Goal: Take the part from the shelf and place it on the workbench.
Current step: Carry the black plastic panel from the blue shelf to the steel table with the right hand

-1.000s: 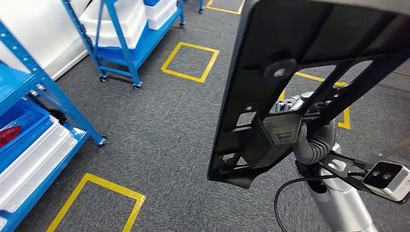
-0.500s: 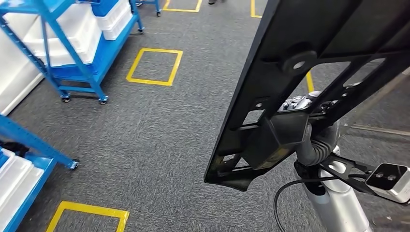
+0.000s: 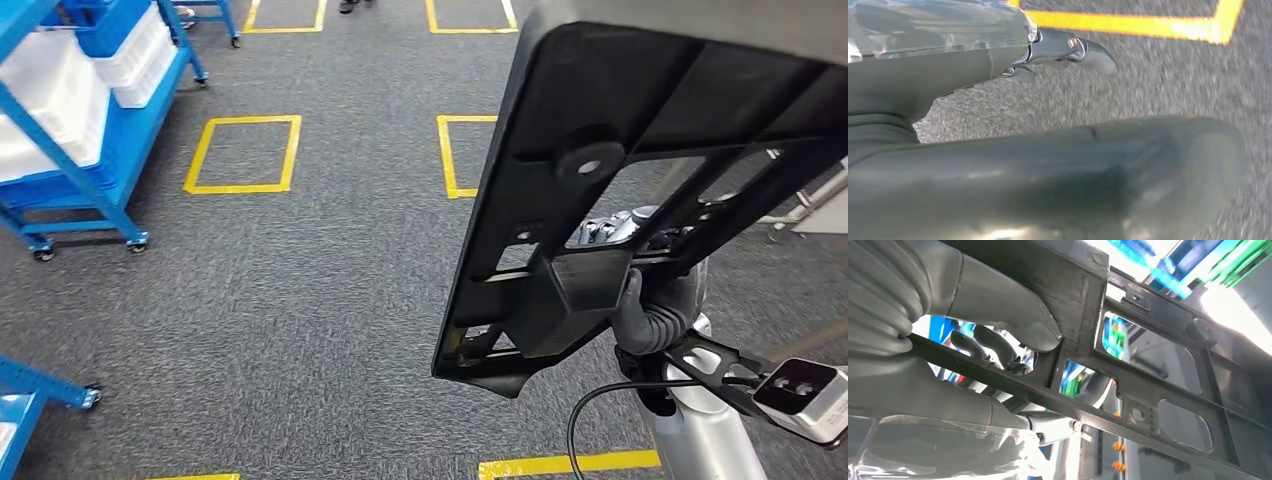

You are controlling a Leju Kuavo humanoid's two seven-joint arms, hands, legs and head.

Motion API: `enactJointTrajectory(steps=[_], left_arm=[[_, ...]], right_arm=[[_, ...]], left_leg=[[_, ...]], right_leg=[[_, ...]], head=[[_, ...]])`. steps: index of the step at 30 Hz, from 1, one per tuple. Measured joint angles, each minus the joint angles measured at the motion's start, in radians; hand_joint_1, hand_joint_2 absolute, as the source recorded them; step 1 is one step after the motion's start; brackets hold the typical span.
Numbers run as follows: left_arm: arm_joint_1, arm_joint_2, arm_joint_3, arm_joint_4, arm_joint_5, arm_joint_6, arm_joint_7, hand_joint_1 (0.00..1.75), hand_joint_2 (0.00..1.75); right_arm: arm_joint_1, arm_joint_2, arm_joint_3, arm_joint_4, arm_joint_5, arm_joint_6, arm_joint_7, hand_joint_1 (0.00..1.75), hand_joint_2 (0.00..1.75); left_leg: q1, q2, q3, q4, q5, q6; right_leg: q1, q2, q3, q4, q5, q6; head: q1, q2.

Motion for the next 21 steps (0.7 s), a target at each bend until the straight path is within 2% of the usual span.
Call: enactJointTrajectory(steps=[1,3,4,5,6,8,9,10,12,13,14,15,16,17,19,20,21], left_arm=[[-0.001,0.000,-0.001,0.000,-0.002,-0.004,-0.003,0.00,0.00],[-0.006,0.000,-0.003,0.000,-0.003,-0.010,-0.008,0.00,0.00],[-0.007,0.000,-0.003,0.000,-0.002,-0.011,-0.010,0.00,0.00],[-0.009,0.000,-0.003,0.000,0.000,-0.011,-0.012,0.00,0.00],[-0.010,0.000,-0.003,0.000,0.002,-0.010,-0.013,0.00,0.00],[-0.012,0.000,-0.003,0.000,0.005,-0.006,-0.014,0.00,0.00],[-0.013,0.000,-0.003,0.000,0.006,-0.004,-0.014,0.00,0.00],[-0.014,0.000,-0.003,0.000,0.005,-0.003,-0.013,0.00,0.00],[-0.012,0.000,-0.003,0.000,0.004,-0.002,-0.011,0.00,0.00],[-0.009,0.000,-0.003,0.000,0.004,-0.002,-0.010,0.00,0.00],[-0.005,0.000,-0.003,0.000,0.004,-0.001,-0.008,0.00,0.00],[-0.002,0.000,-0.002,0.000,0.003,-0.001,-0.007,0.00,0.00],[-0.001,0.000,-0.003,0.000,0.002,0.000,-0.006,0.00,0.00],[-0.001,0.000,-0.003,0.000,0.001,-0.001,-0.004,0.00,0.00],[0.000,0.000,-0.003,0.000,0.000,-0.001,-0.002,0.00,0.00],[0.000,0.000,-0.002,0.000,-0.001,0.000,0.000,0.00,0.00],[0.001,0.000,-0.002,0.000,0.000,0.000,0.001,0.00,0.00]], right_arm=[[-0.001,0.002,-0.001,0.002,0.002,-0.005,0.000,1.75,1.75],[-0.004,0.004,-0.002,0.006,0.003,-0.009,0.000,1.75,1.75],[-0.007,0.005,-0.002,0.008,0.002,-0.009,0.000,1.75,1.75],[-0.009,0.006,-0.001,0.010,0.002,-0.008,0.000,1.75,1.75],[-0.011,0.007,-0.001,0.012,0.002,-0.008,0.000,1.75,1.75],[-0.013,0.007,0.002,0.016,0.005,-0.009,0.000,1.75,1.75],[-0.015,0.007,0.004,0.018,0.007,-0.010,0.000,1.75,1.75],[-0.017,0.007,0.006,0.020,0.010,-0.012,0.000,1.75,1.75],[-0.019,0.007,0.013,0.026,0.012,-0.016,0.000,1.75,1.75],[-0.019,0.007,0.016,0.030,0.013,-0.018,0.000,1.75,1.75],[-0.018,0.007,0.020,0.034,0.013,-0.020,0.000,1.75,1.75],[-0.017,0.007,0.023,0.039,0.014,-0.022,0.000,1.75,1.75],[-0.016,0.007,0.026,0.043,0.014,-0.023,0.000,1.75,1.75],[-0.016,0.007,0.029,0.046,0.015,-0.024,0.000,1.75,1.75],[-0.018,0.007,0.035,0.053,0.015,-0.025,0.000,1.75,1.75],[-0.019,0.007,0.038,0.057,0.015,-0.025,0.000,1.75,1.75],[-0.019,0.007,0.041,0.061,0.015,-0.025,0.000,1.75,1.75]], left_leg=[[0.000,0.014,0.000,0.002,-0.002,-0.002],[-0.001,0.036,0.002,0.009,-0.010,-0.011],[-0.003,0.046,0.001,0.014,-0.015,-0.017],[-0.006,0.055,0.002,0.018,-0.020,-0.023],[-0.008,0.064,0.004,0.019,-0.023,-0.030],[-0.007,0.080,0.010,0.020,-0.028,-0.042],[-0.005,0.070,0.010,0.028,-0.038,-0.048],[-0.003,0.048,0.000,0.056,-0.058,-0.053],[0.001,-0.007,-0.053,0.175,-0.126,-0.058],[0.001,-0.021,-0.089,0.249,-0.158,-0.058],[0.000,-0.027,-0.116,0.303,-0.174,-0.058],[0.000,-0.029,-0.129,0.323,-0.169,-0.057],[0.000,-0.032,-0.122,0.299,-0.143,-0.053],[0.000,-0.041,-0.098,0.240,-0.103,-0.048],[0.002,-0.097,-0.041,0.102,-0.040,-0.035],[0.002,-0.122,-0.024,0.059,-0.026,-0.030],[0.001,-0.137,-0.017,0.041,-0.025,-0.026]], right_leg=[[-0.003,-0.006,0.020,-0.035,0.025,0.003],[-0.003,-0.042,0.095,-0.171,0.082,0.004],[-0.001,-0.060,0.124,-0.227,0.098,0.000],[0.003,-0.071,0.139,-0.257,0.102,-0.006],[0.007,-0.071,0.141,-0.264,0.098,-0.012],[0.006,-0.046,0.138,-0.265,0.101,-0.024],[0.005,-0.036,0.138,-0.267,0.103,-0.030],[0.003,-0.026,0.139,-0.269,0.105,-0.036],[0.003,-0.006,0.138,-0.270,0.107,-0.045],[0.004,0.006,0.137,-0.270,0.107,-0.048],[0.006,0.020,0.136,-0.269,0.107,-0.049],[0.008,0.034,0.135,-0.268,0.108,-0.050],[0.010,0.048,0.135,-0.267,0.108,-0.050],[0.010,0.063,0.136,-0.265,0.108,-0.049],[0.010,0.090,0.133,-0.261,0.108,-0.045],[0.007,0.102,0.130,-0.260,0.110,-0.040],[0.003,0.115,0.126,-0.261,0.113,-0.033]], head=[[0.000,0.000],[0.000,0.000],[0.000,0.000],[0.000,0.000],[0.000,0.000],[0.000,0.000],[0.000,0.000],[0.000,0.000],[0.000,0.000],[0.000,0.000],[0.000,0.000],[0.000,0.000],[0.000,0.000],[0.000,0.000],[0.000,0.000],[0.000,0.000],[0.000,0.000]])
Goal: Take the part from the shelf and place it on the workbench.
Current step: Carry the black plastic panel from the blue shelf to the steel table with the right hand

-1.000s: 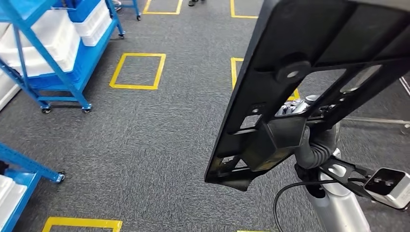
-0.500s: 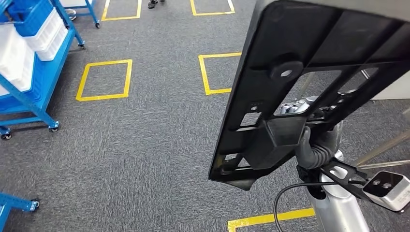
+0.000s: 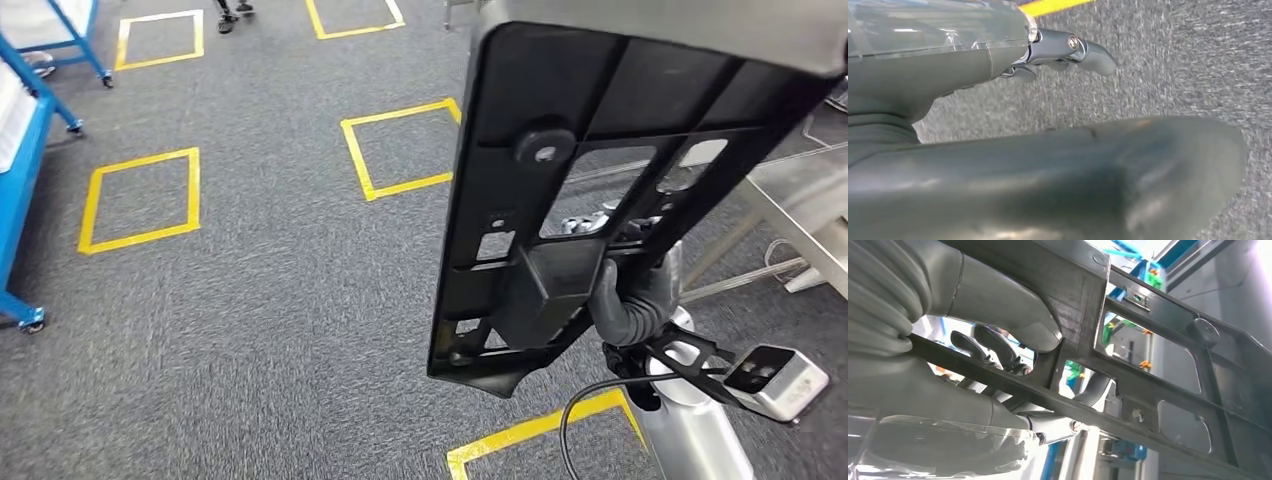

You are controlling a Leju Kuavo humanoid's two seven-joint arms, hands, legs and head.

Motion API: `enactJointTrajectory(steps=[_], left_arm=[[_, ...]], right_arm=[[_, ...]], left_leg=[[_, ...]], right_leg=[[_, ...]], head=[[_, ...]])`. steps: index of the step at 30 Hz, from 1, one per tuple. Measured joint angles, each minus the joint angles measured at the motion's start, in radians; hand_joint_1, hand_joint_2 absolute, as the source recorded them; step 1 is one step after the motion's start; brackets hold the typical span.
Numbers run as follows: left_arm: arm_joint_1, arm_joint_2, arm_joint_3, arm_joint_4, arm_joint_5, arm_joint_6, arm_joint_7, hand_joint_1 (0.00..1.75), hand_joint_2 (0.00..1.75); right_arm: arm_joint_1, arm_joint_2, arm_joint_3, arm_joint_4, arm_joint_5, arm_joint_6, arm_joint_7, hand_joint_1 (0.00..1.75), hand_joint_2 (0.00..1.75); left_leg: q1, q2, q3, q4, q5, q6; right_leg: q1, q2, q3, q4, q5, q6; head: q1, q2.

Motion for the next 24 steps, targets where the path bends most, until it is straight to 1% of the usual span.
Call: enactJointTrajectory(steps=[1,2,3,4,5,6,7,8,9,10,11,12,13,14,15,16,17,18,19,20,21,22,23,24], left_arm=[[0.000,0.000,0.000,0.000,0.001,0.000,0.000,0.00,0.00],[0.000,-0.002,0.000,0.000,0.002,0.001,0.000,0.00,0.00],[-0.002,-0.004,0.000,0.000,0.003,0.001,0.000,0.00,0.00],[-0.003,-0.005,0.000,0.000,0.003,0.001,-0.001,0.00,0.00],[-0.004,-0.007,0.000,0.000,0.003,0.000,-0.002,0.00,0.00],[-0.003,-0.007,0.000,0.000,0.003,-0.001,-0.003,0.00,0.00],[-0.001,-0.007,0.000,0.000,0.003,-0.003,-0.004,0.00,0.00],[0.001,-0.007,0.000,0.000,0.003,-0.004,-0.005,0.00,0.00],[0.002,-0.008,0.000,0.000,0.004,-0.005,-0.005,0.00,0.00],[0.001,-0.008,0.000,0.000,0.004,-0.005,-0.005,0.00,0.00],[0.000,-0.010,0.000,0.000,0.005,-0.005,-0.005,0.00,0.00],[-0.001,-0.011,0.000,0.000,0.006,-0.005,-0.006,0.00,0.00],[-0.002,-0.012,0.001,0.000,0.006,-0.005,-0.006,0.00,0.00],[-0.002,-0.013,0.001,0.000,0.007,-0.004,-0.006,0.00,0.00],[-0.002,-0.013,0.002,0.000,0.007,-0.004,-0.007,0.00,0.00],[-0.002,-0.013,0.002,0.000,0.009,-0.004,-0.008,0.00,0.00],[-0.003,-0.014,0.002,0.000,0.011,-0.004,-0.010,0.00,0.00],[-0.004,-0.014,0.003,0.000,0.014,-0.004,-0.011,0.00,0.00],[-0.005,-0.015,0.003,0.000,0.017,-0.004,-0.012,0.00,0.00],[-0.006,-0.016,0.004,0.000,0.019,-0.004,-0.013,0.00,0.00],[-0.005,-0.017,0.005,0.000,0.020,-0.003,-0.013,0.00,0.00],[-0.002,-0.019,0.007,0.000,0.022,-0.002,-0.012,0.00,0.00],[0.000,-0.020,0.008,0.000,0.023,-0.001,-0.012,0.00,0.00],[0.002,-0.021,0.009,0.000,0.023,0.000,-0.012,0.00,0.00]], right_arm=[[0.000,0.000,0.002,0.004,0.000,0.000,0.000,1.75,1.75],[0.000,0.000,0.003,0.007,-0.001,-0.001,0.000,1.75,1.75],[0.000,0.001,0.004,0.009,-0.001,-0.001,0.000,1.75,1.75],[-0.002,0.002,0.005,0.012,-0.001,-0.002,0.000,1.75,1.75],[-0.005,0.004,0.006,0.015,-0.002,-0.002,0.000,1.75,1.75],[-0.007,0.007,0.008,0.018,-0.002,-0.003,0.000,1.75,1.75],[-0.008,0.010,0.010,0.022,-0.003,-0.005,0.000,1.75,1.75],[-0.009,0.013,0.013,0.027,-0.003,-0.006,0.000,1.75,1.75],[-0.008,0.016,0.015,0.031,-0.004,-0.009,0.000,1.75,1.75],[-0.009,0.017,0.019,0.035,-0.004,-0.012,0.000,1.75,1.75],[-0.011,0.017,0.022,0.037,-0.006,-0.016,0.000,1.75,1.75],[-0.015,0.017,0.024,0.039,-0.008,-0.019,0.000,1.75,1.75],[-0.020,0.017,0.028,0.040,-0.010,-0.022,0.000,1.75,1.75],[-0.025,0.017,0.031,0.040,-0.012,-0.024,0.000,1.75,1.75],[-0.030,0.017,0.035,0.041,-0.013,-0.026,0.000,1.75,1.75],[-0.033,0.017,0.038,0.041,-0.014,-0.030,0.000,1.75,1.75],[-0.036,0.017,0.041,0.041,-0.015,-0.034,0.000,1.75,1.75],[-0.037,0.017,0.044,0.041,-0.016,-0.039,0.000,1.75,1.75],[-0.041,0.017,0.048,0.041,-0.017,-0.043,0.000,1.75,1.75],[-0.044,0.016,0.053,0.041,-0.018,-0.047,0.000,1.75,1.75],[-0.047,0.015,0.058,0.041,-0.019,-0.049,0.000,1.75,1.75],[-0.049,0.015,0.063,0.041,-0.019,-0.051,0.000,1.75,1.75],[-0.049,0.014,0.068,0.041,-0.019,-0.052,0.000,1.75,1.75],[-0.049,0.014,0.073,0.041,-0.019,-0.053,0.000,1.75,1.75]], left_leg=[[-0.002,0.006,0.002,-0.005,0.001,0.003],[0.000,0.020,0.005,-0.011,0.005,0.009],[0.002,0.033,0.009,-0.020,0.011,0.015],[0.005,0.048,0.013,-0.029,0.016,0.021],[0.007,0.063,0.016,-0.036,0.020,0.027],[0.004,0.077,0.017,-0.038,0.021,0.030],[0.002,0.093,0.017,-0.038,0.020,0.032],[0.000,0.109,0.016,-0.037,0.019,0.032],[-0.001,0.123,0.016,-0.036,0.018,0.032],[-0.001,0.136,0.016,-0.034,0.016,0.031],[-0.002,0.149,0.017,-0.032,0.013,0.029],[-0.003,0.159,0.019,-0.028,0.009,0.026],[-0.006,0.169,0.019,-0.024,0.005,0.021],[-0.008,0.178,0.021,-0.021,0.000,0.016],[-0.011,0.186,0.022,-0.019,-0.004,0.011],[-0.013,0.196,0.024,-0.019,-0.006,0.006],[-0.013,0.205,0.028,-0.019,-0.009,0.000],[-0.011,0.204,0.030,-0.015,-0.014,-0.006],[-0.009,0.189,0.025,0.001,-0.029,-0.011],[-0.006,0.167,0.010,0.039,-0.055,-0.016],[-0.004,0.140,-0.016,0.097,-0.089,-0.020],[-0.004,0.122,-0.049,0.169,-0.125,-0.021],[-0.004,0.113,-0.082,0.235,-0.150,-0.023],[-0.004,0.110,-0.103,0.275,-0.157,-0.023]], right_leg=[[-0.003,0.014,-0.003,-0.003,0.004,0.009],[-0.005,0.026,-0.006,-0.006,0.007,0.017],[-0.003,0.020,-0.009,-0.004,0.006,0.023],[0.000,-0.003,-0.018,0.013,-0.005,0.027],[0.004,-0.036,-0.037,0.051,-0.028,0.029],[0.005,-0.074,-0.065,0.110,-0.059,0.031],[0.003,-0.097,-0.098,0.179,-0.090,0.033],[0.001,-0.108,-0.125,0.236,-0.110,0.036],[-0.001,-0.114,-0.137,0.263,-0.112,0.038],[-0.003,-0.118,-0.128,0.250,-0.097,0.039],[-0.003,-0.126,-0.098,0.197,-0.067,0.039],[-0.001,-0.149,-0.056,0.122,-0.040,0.036],[0.003,-0.174,-0.019,0.056,-0.019,0.031],[0.006,-0.191,0.006,0.011,-0.009,0.025],[0.010,-0.201,0.015,-0.009,-0.009,0.020],[0.013,-0.194,0.014,-0.008,-0.009,0.015],[0.013,-0.180,0.013,-0.009,-0.008,0.011],[0.011,-0.169,0.013,-0.012,-0.006,0.006],[0.009,-0.158,0.014,-0.015,-0.004,0.000],[0.006,-0.148,0.015,-0.017,-0.002,-0.006],[0.005,-0.138,0.014,-0.018,-0.001,-0.009],[0.006,-0.126,0.013,-0.018,0.000,-0.012],[0.007,-0.113,0.013,-0.018,0.000,-0.014],[0.007,-0.099,0.012,-0.017,0.001,-0.014]], head=[[0.000,0.000],[0.000,0.000],[0.000,0.000],[0.000,0.000],[0.000,0.000],[0.000,0.000],[0.000,0.000],[0.000,0.000],[0.000,0.000],[0.000,0.000],[0.000,0.000],[0.000,0.000],[0.000,0.000],[0.000,0.000],[0.000,0.000],[0.000,0.000],[0.000,0.000],[0.000,0.000],[0.000,0.000],[0.000,0.000],[0.000,0.000],[0.000,0.000],[0.000,0.000],[0.000,0.000]])
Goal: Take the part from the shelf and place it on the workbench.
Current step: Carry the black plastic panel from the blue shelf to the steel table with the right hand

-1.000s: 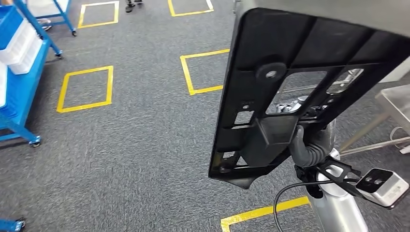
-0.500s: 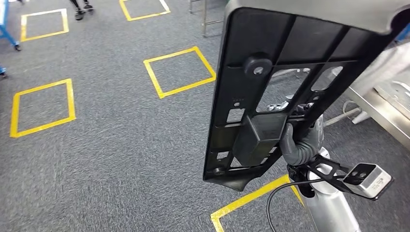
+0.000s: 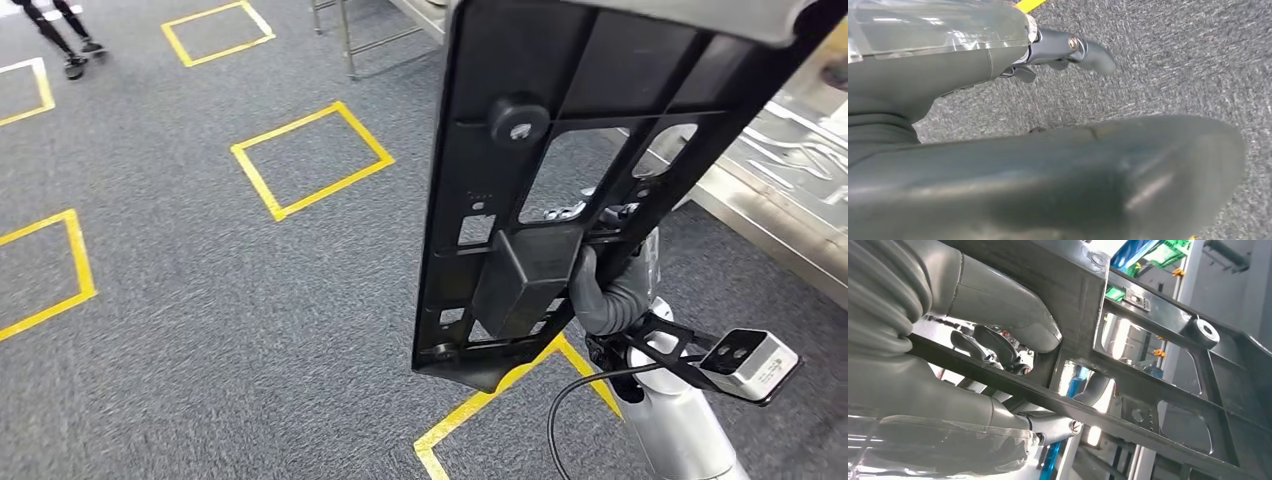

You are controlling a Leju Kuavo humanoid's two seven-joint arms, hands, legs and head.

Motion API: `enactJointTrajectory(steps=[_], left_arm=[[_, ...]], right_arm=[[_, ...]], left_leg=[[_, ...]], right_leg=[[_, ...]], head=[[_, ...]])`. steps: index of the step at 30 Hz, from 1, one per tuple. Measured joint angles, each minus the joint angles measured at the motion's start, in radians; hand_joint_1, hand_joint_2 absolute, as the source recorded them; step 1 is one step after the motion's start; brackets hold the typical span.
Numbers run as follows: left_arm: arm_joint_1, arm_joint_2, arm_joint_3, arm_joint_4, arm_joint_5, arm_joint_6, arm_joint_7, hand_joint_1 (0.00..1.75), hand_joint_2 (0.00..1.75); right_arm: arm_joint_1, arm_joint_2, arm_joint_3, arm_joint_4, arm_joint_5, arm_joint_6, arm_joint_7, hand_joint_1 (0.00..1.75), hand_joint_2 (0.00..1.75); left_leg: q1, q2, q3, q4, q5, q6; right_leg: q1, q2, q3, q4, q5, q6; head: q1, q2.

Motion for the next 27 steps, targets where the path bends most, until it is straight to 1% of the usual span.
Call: enactJointTrajectory(steps=[1,2,3,4,5,6,7,8,9,10,11,12,13,14,15,16,17,18,19,20,21,22,23,24,25,26,27], left_arm=[[0.001,-0.001,0.001,0.000,0.001,0.001,0.000,0.00,0.00],[0.001,-0.002,0.001,0.000,0.001,0.001,-0.001,0.00,0.00],[0.001,-0.003,0.001,0.000,0.000,0.001,-0.002,0.00,0.00],[0.000,-0.003,0.002,0.000,0.000,0.001,-0.003,0.00,0.00],[0.000,-0.004,0.002,0.000,-0.001,0.000,-0.003,0.00,0.00],[0.001,-0.004,0.002,0.000,-0.002,0.000,-0.003,0.00,0.00],[0.001,-0.005,0.003,0.000,-0.003,0.000,-0.003,0.00,0.00],[0.000,-0.007,0.003,0.000,-0.003,0.000,-0.003,0.00,0.00],[-0.003,-0.009,0.004,0.000,-0.004,0.000,-0.003,0.00,0.00],[-0.005,-0.011,0.004,0.000,-0.004,0.000,-0.003,0.00,0.00],[-0.006,-0.014,0.004,0.000,-0.004,0.000,-0.002,0.00,0.00],[-0.006,-0.015,0.005,0.000,-0.003,0.000,-0.002,0.00,0.00],[-0.004,-0.015,0.006,0.000,-0.003,0.000,-0.002,0.00,0.00],[-0.002,-0.015,0.007,0.000,-0.003,0.001,-0.002,0.00,0.00],[-0.001,-0.016,0.008,0.000,-0.002,0.001,-0.001,0.00,0.00],[-0.001,-0.016,0.008,0.000,-0.002,0.002,-0.001,0.00,0.00],[-0.001,-0.017,0.009,0.000,-0.002,0.003,0.000,0.00,0.00],[-0.002,-0.018,0.009,0.000,-0.002,0.003,0.001,0.00,0.00],[-0.002,-0.019,0.010,0.000,-0.002,0.003,0.001,0.00,0.00],[-0.003,-0.020,0.011,0.000,-0.002,0.004,0.001,0.00,0.00],[-0.003,-0.020,0.012,0.000,-0.001,0.004,0.002,0.00,0.00],[-0.002,-0.021,0.013,0.000,-0.001,0.005,0.002,0.00,0.00],[-0.002,-0.021,0.015,0.000,0.000,0.006,0.003,0.00,0.00],[-0.003,-0.022,0.016,0.000,0.001,0.007,0.004,0.00,0.00],[-0.004,-0.022,0.016,0.000,0.001,0.008,0.004,0.00,0.00],[-0.004,-0.023,0.017,0.000,0.002,0.008,0.004,0.00,0.00],[-0.004,-0.024,0.017,0.000,0.003,0.009,0.004,0.00,0.00]], right_arm=[[0.000,0.000,0.004,0.000,0.000,-0.003,0.000,1.75,1.75],[0.000,0.000,0.008,0.000,0.000,-0.007,0.000,1.75,1.75],[0.000,0.000,0.011,0.000,0.000,-0.013,0.001,1.75,1.75],[-0.001,0.000,0.013,0.000,0.000,-0.019,0.001,1.75,1.75],[-0.002,0.000,0.016,0.000,0.000,-0.025,0.001,1.75,1.75],[-0.002,0.000,0.018,0.000,0.000,-0.030,0.002,1.75,1.75],[-0.002,0.000,0.020,0.000,-0.001,-0.034,0.002,1.75,1.75],[-0.002,0.000,0.022,0.000,-0.002,-0.038,0.002,1.75,1.75],[-0.001,0.001,0.023,0.000,-0.002,-0.042,0.002,1.75,1.75],[-0.001,0.002,0.024,0.000,-0.003,-0.044,0.002,1.75,1.75],[-0.003,0.003,0.025,0.000,-0.004,-0.045,0.002,1.75,1.75],[-0.004,0.004,0.027,0.000,-0.006,-0.047,0.002,1.75,1.75],[-0.004,0.005,0.029,0.001,-0.008,-0.048,0.002,1.75,1.75],[-0.004,0.005,0.031,0.003,-0.010,-0.050,0.002,1.75,1.75],[-0.004,0.006,0.034,0.006,-0.011,-0.052,0.002,1.75,1.75],[-0.004,0.006,0.036,0.009,-0.012,-0.054,0.002,1.75,1.75],[-0.004,0.006,0.038,0.011,-0.012,-0.055,0.002,1.75,1.75],[-0.004,0.006,0.040,0.013,-0.013,-0.056,0.002,1.75,1.75],[-0.005,0.006,0.042,0.014,-0.013,-0.056,0.002,1.75,1.75],[-0.006,0.006,0.044,0.015,-0.013,-0.056,0.002,1.75,1.75],[-0.007,0.006,0.046,0.016,-0.014,-0.057,0.002,1.75,1.75],[-0.008,0.006,0.048,0.017,-0.015,-0.057,0.002,1.75,1.75],[-0.009,0.006,0.049,0.018,-0.015,-0.057,0.002,1.75,1.75],[-0.009,0.006,0.050,0.019,-0.016,-0.057,0.002,1.75,1.75],[-0.010,0.006,0.051,0.020,-0.017,-0.057,0.002,1.75,1.75],[-0.012,0.005,0.051,0.021,-0.018,-0.058,0.002,1.75,1.75],[-0.014,0.004,0.052,0.023,-0.018,-0.058,0.002,1.75,1.75]], left_leg=[[0.000,-0.002,-0.004,0.000,0.016,0.001],[0.001,-0.005,0.011,-0.040,0.049,0.002],[0.003,-0.019,0.040,-0.110,0.092,0.005],[0.005,-0.045,0.069,-0.180,0.124,0.008],[0.007,-0.066,0.091,-0.232,0.143,0.011],[0.007,-0.083,0.102,-0.262,0.151,0.015],[0.006,-0.087,0.106,-0.270,0.148,0.020],[0.005,-0.076,0.108,-0.274,0.151,0.026],[0.006,-0.065,0.110,-0.278,0.154,0.033],[0.007,-0.053,0.112,-0.282,0.158,0.041],[0.008,-0.041,0.112,-0.286,0.161,0.049],[0.007,-0.029,0.113,-0.288,0.162,0.054],[0.005,-0.016,0.112,-0.288,0.162,0.057],[0.003,-0.003,0.111,-0.287,0.161,0.058],[0.002,0.011,0.111,-0.287,0.160,0.059],[0.001,0.024,0.111,-0.286,0.159,0.059],[0.001,0.036,0.112,-0.285,0.157,0.057],[0.001,0.047,0.114,-0.284,0.155,0.055],[0.000,0.056,0.116,-0.283,0.152,0.052],[-0.003,0.066,0.118,-0.282,0.148,0.047],[-0.006,0.075,0.120,-0.281,0.145,0.042],[-0.008,0.085,0.122,-0.281,0.142,0.036],[-0.010,0.096,0.124,-0.281,0.140,0.031],[-0.009,0.100,0.126,-0.281,0.137,0.024],[-0.007,0.087,0.125,-0.275,0.128,0.018],[-0.005,0.065,0.116,-0.251,0.110,0.013],[-0.003,0.037,0.097,-0.206,0.081,0.009]], right_leg=[[0.000,0.015,0.000,0.001,0.000,0.000],[0.000,0.029,0.001,0.002,0.000,0.001],[0.000,0.042,0.001,0.005,-0.001,0.003],[0.001,0.055,0.001,0.008,-0.001,0.006],[0.001,0.068,-0.002,0.011,-0.001,0.011],[0.000,0.079,-0.005,0.013,0.000,0.017],[-0.002,0.091,-0.009,0.013,0.003,0.024],[-0.003,0.103,-0.012,0.011,0.006,0.032],[-0.005,0.099,-0.015,0.012,0.006,0.037],[-0.003,0.081,-0.021,0.022,-0.002,0.041],[-0.001,0.054,-0.035,0.050,-0.020,0.044],[-0.001,0.022,-0.058,0.101,-0.048,0.044],[-0.001,0.002,-0.090,0.169,-0.082,0.046],[-0.002,-0.007,-0.123,0.238,-0.109,0.047],[-0.004,-0.011,-0.146,0.287,-0.122,0.049],[-0.006,-0.014,-0.151,0.300,-0.117,0.050],[-0.007,-0.019,-0.134,0.271,-0.094,0.050],[-0.007,-0.031,-0.100,0.207,-0.062,0.048],[-0.004,-0.060,-0.059,0.132,-0.037,0.046],[0.000,-0.084,-0.026,0.070,-0.019,0.041],[0.004,-0.102,-0.006,0.030,-0.012,0.037],[0.009,-0.109,-0.001,0.015,-0.014,0.033],[0.011,-0.096,-0.003,0.014,-0.012,0.029],[0.009,-0.082,-0.004,0.012,-0.010,0.025],[0.007,-0.070,-0.004,0.009,-0.008,0.019],[0.004,-0.059,-0.003,0.006,-0.005,0.014],[0.002,-0.048,-0.002,0.003,-0.003,0.009]], head=[[0.000,0.000],[0.000,0.000],[0.000,0.000],[0.000,0.000],[0.000,0.000],[0.000,0.000],[0.000,0.000],[0.000,0.000],[0.000,0.000],[0.000,0.000],[0.000,0.000],[0.000,0.000],[0.000,0.000],[0.000,0.000],[0.000,0.000],[0.000,0.000],[0.000,0.000],[0.000,0.000],[0.000,0.000],[0.000,0.000],[0.000,0.000],[0.000,0.000],[0.000,0.000],[0.000,0.000],[0.000,0.000],[0.000,0.000],[0.000,0.000]])
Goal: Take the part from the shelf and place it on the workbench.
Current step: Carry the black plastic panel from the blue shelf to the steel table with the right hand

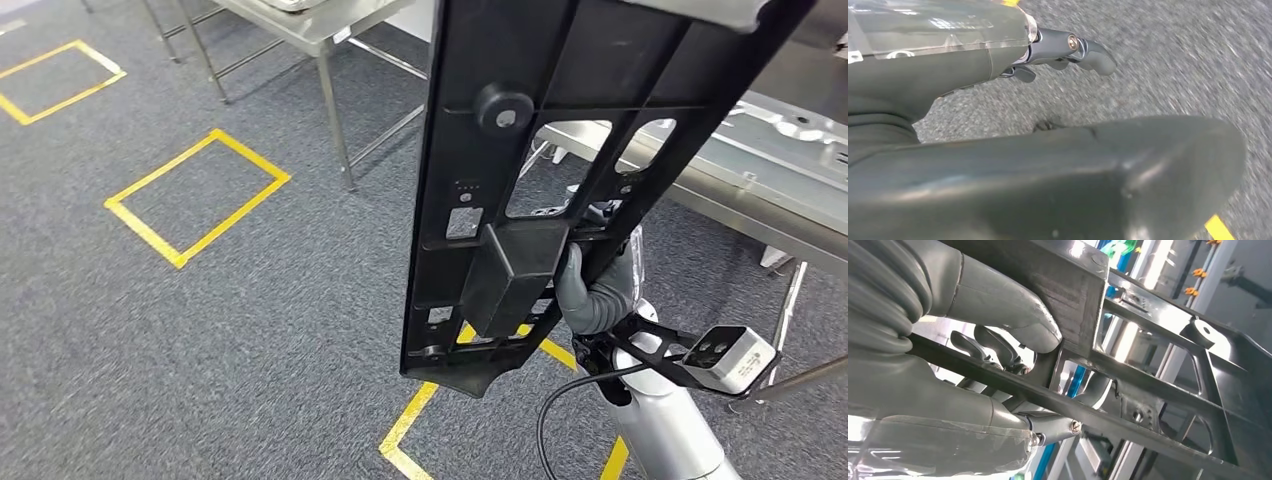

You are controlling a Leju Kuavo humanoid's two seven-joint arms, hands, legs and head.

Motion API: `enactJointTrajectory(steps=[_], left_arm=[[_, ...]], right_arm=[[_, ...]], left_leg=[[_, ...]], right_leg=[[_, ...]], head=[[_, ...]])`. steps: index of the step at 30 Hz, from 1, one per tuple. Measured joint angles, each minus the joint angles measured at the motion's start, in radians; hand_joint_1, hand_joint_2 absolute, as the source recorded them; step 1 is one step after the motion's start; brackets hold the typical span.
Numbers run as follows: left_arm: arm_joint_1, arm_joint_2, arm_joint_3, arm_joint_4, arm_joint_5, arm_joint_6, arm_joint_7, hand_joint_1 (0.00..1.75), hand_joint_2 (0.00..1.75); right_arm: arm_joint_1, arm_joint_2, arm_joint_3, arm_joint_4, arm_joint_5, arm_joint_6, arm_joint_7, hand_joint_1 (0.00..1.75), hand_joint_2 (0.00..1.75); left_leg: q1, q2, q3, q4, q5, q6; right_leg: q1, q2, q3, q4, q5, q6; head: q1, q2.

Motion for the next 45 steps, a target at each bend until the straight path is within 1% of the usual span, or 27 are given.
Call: enactJointTrajectory(steps=[2,3,4,6,8,10,12,13,15,17,19,20,21,23,25,27,29,31,33,34,35,37,38,40,41,43,45], left_arm=[[0.004,-0.001,0.001,0.000,0.001,0.001,0.000,0.00,0.00],[0.007,-0.002,0.001,0.000,0.001,0.001,0.000,0.00,0.00],[0.009,-0.002,0.001,0.000,0.001,0.001,0.000,0.00,0.00],[0.008,-0.002,0.001,0.000,0.001,0.001,-0.002,0.00,0.00],[0.006,-0.002,0.001,0.000,0.000,0.001,-0.003,0.00,0.00],[0.007,-0.002,0.001,0.000,-0.001,0.002,-0.003,0.00,0.00],[0.006,-0.002,0.001,0.000,-0.002,0.004,-0.002,0.00,0.00],[0.004,-0.002,0.001,0.000,-0.002,0.006,-0.001,0.00,0.00],[0.001,-0.002,0.002,0.000,0.001,0.008,0.003,0.00,0.00],[0.003,-0.001,0.005,0.000,0.005,0.010,0.008,0.00,0.00],[0.005,0.001,0.008,0.000,0.009,0.012,0.012,0.00,0.00],[0.005,0.002,0.010,0.000,0.011,0.013,0.013,0.00,0.00],[0.005,0.002,0.011,0.000,0.012,0.013,0.014,0.00,0.00],[0.004,0.003,0.014,0.000,0.012,0.013,0.014,0.00,0.00],[0.004,0.005,0.017,0.000,0.012,0.012,0.014,0.00,0.00],[0.003,0.006,0.019,0.000,0.012,0.010,0.013,0.00,0.00],[0.000,0.007,0.019,0.000,0.011,0.007,0.009,0.00,0.00],[0.000,0.007,0.020,0.000,0.010,0.005,0.004,0.00,0.00],[0.004,0.007,0.022,0.000,0.012,0.003,0.001,0.00,0.00],[0.006,0.007,0.023,0.000,0.013,0.002,-0.001,0.00,0.00],[0.007,0.007,0.024,0.000,0.015,0.000,-0.004,0.00,0.00],[0.006,0.007,0.025,0.000,0.020,-0.006,-0.009,0.00,0.00],[0.005,0.007,0.025,0.000,0.022,-0.010,-0.012,0.00,0.00],[0.005,0.008,0.026,0.000,0.024,-0.016,-0.016,0.00,0.00],[0.005,0.008,0.027,0.000,0.025,-0.017,-0.018,0.00,0.00],[0.003,0.008,0.027,0.000,0.026,-0.020,-0.021,0.00,0.00],[0.000,0.008,0.027,0.000,0.026,-0.024,-0.024,0.00,0.00]], right_arm=[[-0.003,-0.002,0.002,0.004,-0.001,-0.001,0.000,1.75,1.75],[-0.003,-0.002,0.004,0.006,-0.002,-0.001,0.000,1.75,1.75],[-0.003,-0.002,0.007,0.009,-0.002,-0.003,0.001,1.75,1.75],[-0.004,-0.002,0.011,0.014,-0.006,-0.009,0.001,1.75,1.75],[-0.007,-0.002,0.014,0.016,-0.010,-0.016,0.001,1.75,1.75],[-0.009,-0.002,0.016,0.019,-0.013,-0.019,0.001,1.75,1.75],[-0.008,-0.002,0.018,0.020,-0.015,-0.020,0.001,1.75,1.75],[-0.007,-0.002,0.019,0.020,-0.016,-0.021,0.001,1.75,1.75],[-0.009,-0.001,0.020,0.021,-0.018,-0.023,0.001,1.75,1.75],[-0.007,0.001,0.021,0.024,-0.019,-0.025,0.001,1.75,1.75],[-0.002,0.002,0.022,0.029,-0.022,-0.027,0.000,1.75,1.75],[0.001,0.002,0.022,0.031,-0.023,-0.028,0.000,1.75,1.75],[0.003,0.002,0.022,0.033,-0.025,-0.029,0.000,1.75,1.75],[0.003,0.002,0.022,0.033,-0.027,-0.029,-0.001,1.75,1.75],[0.003,0.002,0.022,0.033,-0.029,-0.029,-0.001,1.75,1.75],[0.004,0.002,0.021,0.034,-0.031,-0.029,-0.001,1.75,1.75],[0.004,0.001,0.020,0.035,-0.032,-0.028,-0.002,1.75,1.75],[0.002,0.000,0.019,0.036,-0.034,-0.025,-0.002,1.75,1.75],[0.002,-0.001,0.020,0.039,-0.035,-0.021,-0.002,1.75,1.75],[0.003,-0.001,0.020,0.041,-0.035,-0.020,-0.002,1.75,1.75],[0.004,-0.001,0.021,0.042,-0.035,-0.019,-0.002,1.75,1.75],[0.004,-0.001,0.021,0.043,-0.035,-0.017,-0.002,1.75,1.75],[0.004,-0.001,0.022,0.043,-0.035,-0.017,-0.002,1.75,1.75],[0.003,-0.001,0.022,0.043,-0.035,-0.018,-0.002,1.75,1.75],[0.003,-0.001,0.023,0.043,-0.034,-0.019,-0.002,1.75,1.75],[0.004,-0.001,0.022,0.043,-0.033,-0.020,-0.002,1.75,1.75],[0.003,-0.001,0.021,0.043,-0.033,-0.023,-0.002,1.75,1.75]], left_leg=[[0.001,-0.033,-0.061,0.132,-0.063,-0.003],[0.001,-0.037,-0.088,0.185,-0.078,-0.004],[0.001,-0.038,-0.102,0.207,-0.074,-0.005],[0.002,-0.045,-0.079,0.138,-0.014,-0.001],[0.006,-0.089,-0.027,0.007,0.049,0.006],[0.007,-0.123,-0.003,-0.054,0.065,0.014],[0.005,-0.108,0.002,-0.061,0.068,0.026],[0.005,-0.096,0.005,-0.066,0.072,0.034],[0.008,-0.072,0.010,-0.078,0.080,0.049],[0.004,-0.049,0.011,-0.080,0.080,0.055],[0.000,-0.023,0.010,-0.079,0.078,0.056],[-0.001,-0.010,0.011,-0.078,0.076,0.055],[-0.001,0.002,0.012,-0.078,0.074,0.054],[-0.005,0.022,0.017,-0.076,0.068,0.046],[-0.010,0.040,0.021,-0.074,0.061,0.036],[-0.012,0.061,0.025,-0.074,0.057,0.026],[-0.007,0.042,0.023,-0.058,0.039,0.015],[-0.002,-0.010,-0.015,0.032,-0.015,0.006],[-0.002,-0.035,-0.080,0.168,-0.073,0.002],[-0.002,-0.037,-0.104,0.211,-0.081,0.002],[-0.002,-0.038,-0.111,0.216,-0.068,0.003],[-0.001,-0.054,-0.074,0.117,0.004,0.008],[0.001,-0.085,-0.045,0.047,0.038,0.012],[0.003,-0.133,-0.011,-0.043,0.071,0.021],[0.002,-0.142,-0.006,-0.054,0.071,0.027],[0.001,-0.117,-0.002,-0.063,0.076,0.040],[0.003,-0.089,0.003,-0.075,0.084,0.055]], right_leg=[[0.001,0.025,-0.001,0.000,0.001,-0.005],[0.002,0.038,-0.001,0.000,0.001,-0.006],[0.003,0.053,-0.001,0.001,0.001,-0.006],[0.003,0.081,-0.001,0.005,0.001,-0.005],[0.003,0.107,-0.003,0.011,-0.001,0.000],[0.000,0.130,-0.010,0.015,0.002,0.012],[-0.003,0.150,-0.015,0.011,0.008,0.027],[-0.003,0.143,-0.018,0.013,0.006,0.032],[0.001,0.096,-0.042,0.064,-0.027,0.038],[-0.002,0.048,-0.100,0.187,-0.088,0.042],[-0.006,0.036,-0.144,0.281,-0.115,0.045],[-0.007,0.032,-0.141,0.277,-0.103,0.046],[-0.008,0.024,-0.116,0.232,-0.076,0.045],[-0.001,-0.018,-0.039,0.093,-0.022,0.038],[0.008,-0.046,0.000,0.014,-0.004,0.028],[0.012,-0.029,-0.002,0.008,-0.005,0.018],[0.009,-0.006,-0.001,0.001,0.000,0.008],[0.005,0.015,0.002,-0.004,0.004,-0.002],[0.006,0.040,0.001,-0.004,0.005,-0.006],[0.007,0.054,0.001,-0.003,0.005,-0.006],[0.008,0.069,0.002,-0.003,0.005,-0.006],[0.007,0.097,0.003,0.001,0.005,-0.005],[0.007,0.110,0.002,0.004,0.005,-0.003],[0.005,0.135,-0.006,0.009,0.006,0.007],[0.002,0.147,-0.010,0.009,0.008,0.014],[-0.002,0.165,-0.016,0.006,0.013,0.028],[0.002,0.127,-0.033,0.040,-0.009,0.035]], head=[[0.000,0.000],[0.000,0.000],[0.000,0.000],[0.000,0.000],[0.000,0.000],[0.000,0.000],[0.000,0.000],[0.000,0.000],[0.000,0.000],[0.000,0.000],[0.000,0.000],[0.000,0.000],[0.000,0.000],[0.000,0.000],[0.000,0.000],[0.000,0.000],[0.000,0.000],[0.000,0.000],[0.000,0.000],[0.000,0.000],[0.000,0.000],[0.000,0.000],[0.000,0.000],[0.000,0.000],[0.000,0.000],[0.000,0.000],[0.000,0.000]])
